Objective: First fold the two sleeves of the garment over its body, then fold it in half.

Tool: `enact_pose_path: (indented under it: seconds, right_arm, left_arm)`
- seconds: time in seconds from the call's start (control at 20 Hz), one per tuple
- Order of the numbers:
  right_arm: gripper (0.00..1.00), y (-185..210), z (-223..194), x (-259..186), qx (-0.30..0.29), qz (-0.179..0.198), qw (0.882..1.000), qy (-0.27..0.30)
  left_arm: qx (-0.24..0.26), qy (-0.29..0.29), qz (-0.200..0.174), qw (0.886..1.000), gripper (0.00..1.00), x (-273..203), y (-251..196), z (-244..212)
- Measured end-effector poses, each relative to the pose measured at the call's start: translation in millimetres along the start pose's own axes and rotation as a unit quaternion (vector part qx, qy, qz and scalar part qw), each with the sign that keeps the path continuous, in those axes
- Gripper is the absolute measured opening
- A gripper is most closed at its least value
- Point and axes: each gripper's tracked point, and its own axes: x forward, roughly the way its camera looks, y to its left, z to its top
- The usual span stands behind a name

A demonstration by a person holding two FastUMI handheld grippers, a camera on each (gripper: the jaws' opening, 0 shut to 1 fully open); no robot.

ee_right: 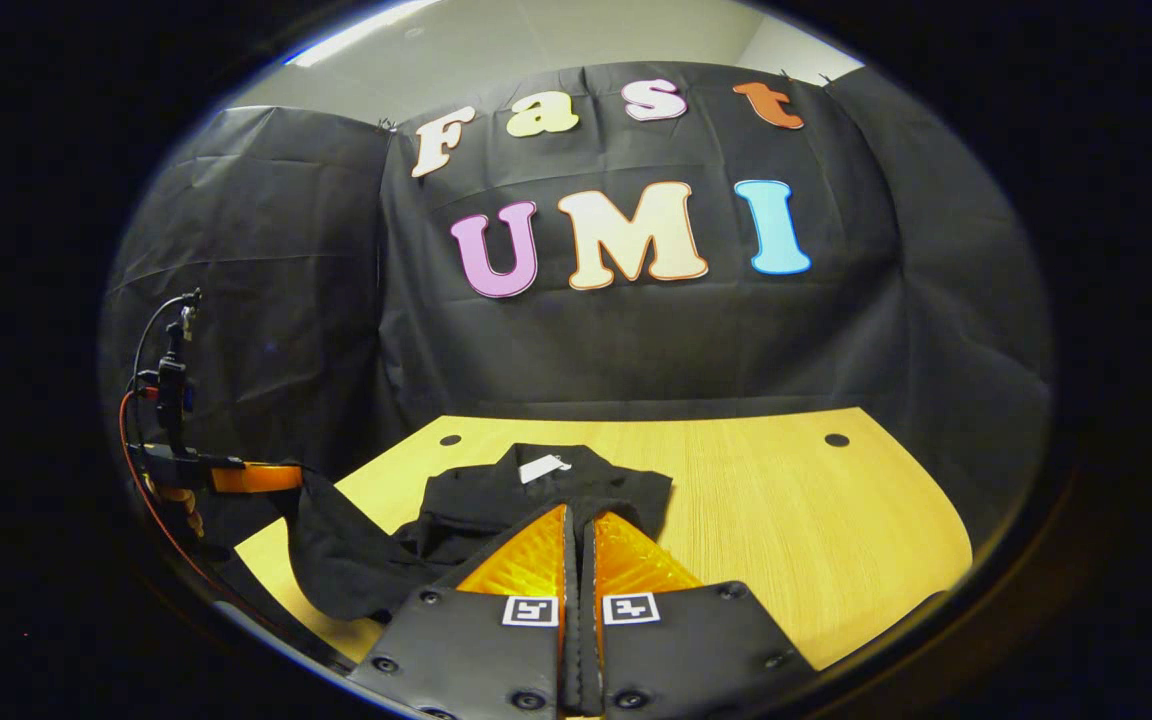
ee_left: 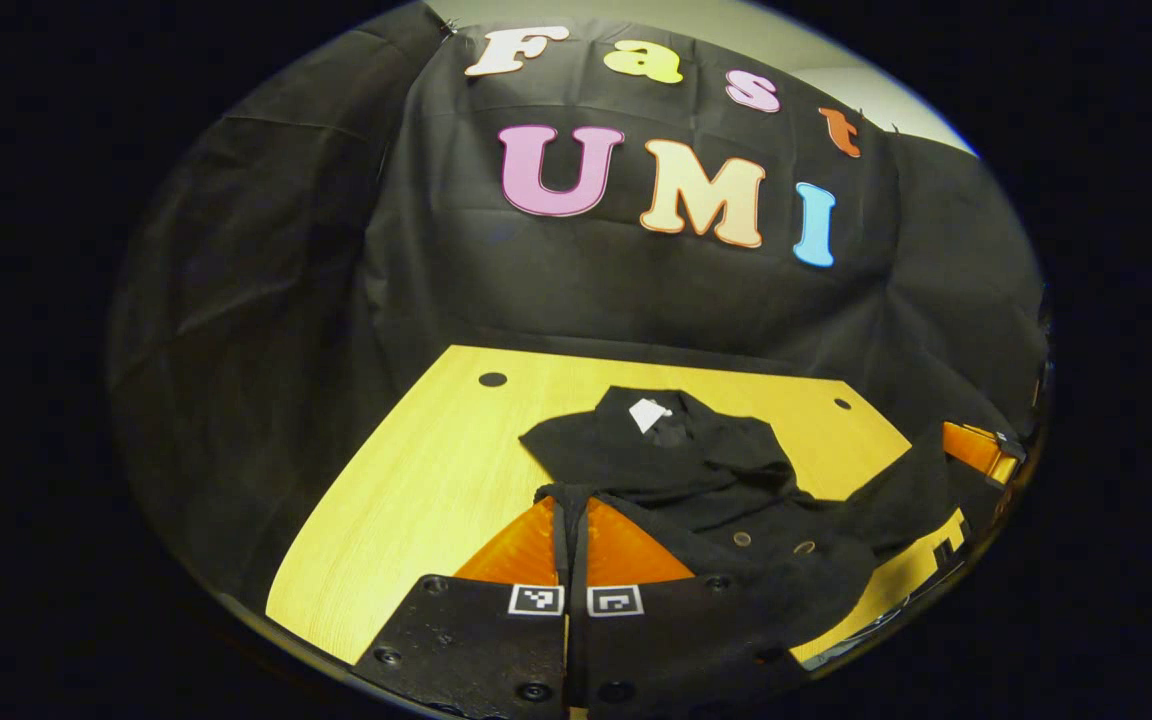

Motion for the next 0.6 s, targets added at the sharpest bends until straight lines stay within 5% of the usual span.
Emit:
enact_pose_path:
  seconds: [0.6]
  right_arm:
    - [0.05, -30.6, 34.4, 124.4, 0.005, -0.030, 0.999, 0.030]
  left_arm:
    - [0.009, 0.021, 0.003, 1.000, 0.00, 120.3, 23.7, 33.2]
